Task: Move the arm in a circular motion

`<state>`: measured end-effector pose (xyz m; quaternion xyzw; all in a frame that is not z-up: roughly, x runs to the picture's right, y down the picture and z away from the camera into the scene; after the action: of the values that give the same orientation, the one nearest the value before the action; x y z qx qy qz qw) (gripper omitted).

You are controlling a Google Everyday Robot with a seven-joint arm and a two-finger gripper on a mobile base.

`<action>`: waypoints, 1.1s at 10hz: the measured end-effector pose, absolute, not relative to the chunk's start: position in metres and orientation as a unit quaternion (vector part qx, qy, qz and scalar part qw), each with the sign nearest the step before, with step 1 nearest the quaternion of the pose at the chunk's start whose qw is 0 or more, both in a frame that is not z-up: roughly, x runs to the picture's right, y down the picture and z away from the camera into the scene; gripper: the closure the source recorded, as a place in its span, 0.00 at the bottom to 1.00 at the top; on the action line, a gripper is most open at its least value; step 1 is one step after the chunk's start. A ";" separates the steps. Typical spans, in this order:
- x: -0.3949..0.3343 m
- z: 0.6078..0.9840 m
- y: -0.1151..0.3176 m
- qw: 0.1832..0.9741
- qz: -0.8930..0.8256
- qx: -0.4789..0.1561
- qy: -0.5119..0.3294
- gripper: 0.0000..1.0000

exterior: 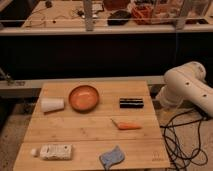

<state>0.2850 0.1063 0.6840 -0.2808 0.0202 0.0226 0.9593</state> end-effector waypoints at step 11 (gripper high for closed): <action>0.242 0.668 0.121 0.959 -0.028 -0.281 0.010 0.20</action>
<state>0.2418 0.1208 0.6678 -0.2813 0.0098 -0.0277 0.9592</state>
